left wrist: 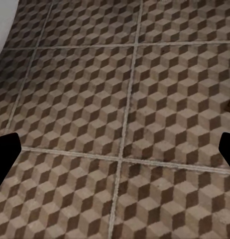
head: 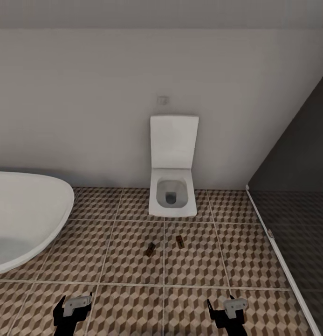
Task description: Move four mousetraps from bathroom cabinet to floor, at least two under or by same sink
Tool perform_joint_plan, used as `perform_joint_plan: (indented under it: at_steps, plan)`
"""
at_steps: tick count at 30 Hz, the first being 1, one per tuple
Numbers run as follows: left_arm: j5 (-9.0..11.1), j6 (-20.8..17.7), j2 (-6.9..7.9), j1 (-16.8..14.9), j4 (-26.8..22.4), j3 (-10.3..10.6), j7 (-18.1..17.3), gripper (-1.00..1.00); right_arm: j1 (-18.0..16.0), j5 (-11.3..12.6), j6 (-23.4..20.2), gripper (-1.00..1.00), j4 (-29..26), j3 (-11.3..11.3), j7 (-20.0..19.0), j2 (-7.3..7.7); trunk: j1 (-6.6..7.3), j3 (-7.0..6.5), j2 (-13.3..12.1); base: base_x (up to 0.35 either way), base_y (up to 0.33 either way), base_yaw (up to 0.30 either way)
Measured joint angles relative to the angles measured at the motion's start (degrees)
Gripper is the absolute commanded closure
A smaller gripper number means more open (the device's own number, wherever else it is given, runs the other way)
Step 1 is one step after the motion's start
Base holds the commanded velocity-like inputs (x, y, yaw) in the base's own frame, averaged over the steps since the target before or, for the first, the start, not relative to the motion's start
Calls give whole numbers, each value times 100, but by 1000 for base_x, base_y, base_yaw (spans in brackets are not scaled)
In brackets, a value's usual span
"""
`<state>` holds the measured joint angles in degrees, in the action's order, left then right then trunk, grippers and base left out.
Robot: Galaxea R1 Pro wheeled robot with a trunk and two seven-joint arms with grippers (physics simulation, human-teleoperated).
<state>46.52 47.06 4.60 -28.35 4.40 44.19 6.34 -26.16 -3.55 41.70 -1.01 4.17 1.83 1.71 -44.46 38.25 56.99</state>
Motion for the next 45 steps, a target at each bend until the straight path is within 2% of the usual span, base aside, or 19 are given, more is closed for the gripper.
perform_joint_plan:
  at_steps: [20,45]
  plan:
    - [0,0,0,0,3,0,0,-100,0,4,-9,-100,-8,-5,0,3,440,-370,-803,0,0,0]
    - [0,0,0,0,4,0,0,-100,0,19,-9,-100,-9,-13,0,3,990,-1040,-1807,0,0,0]
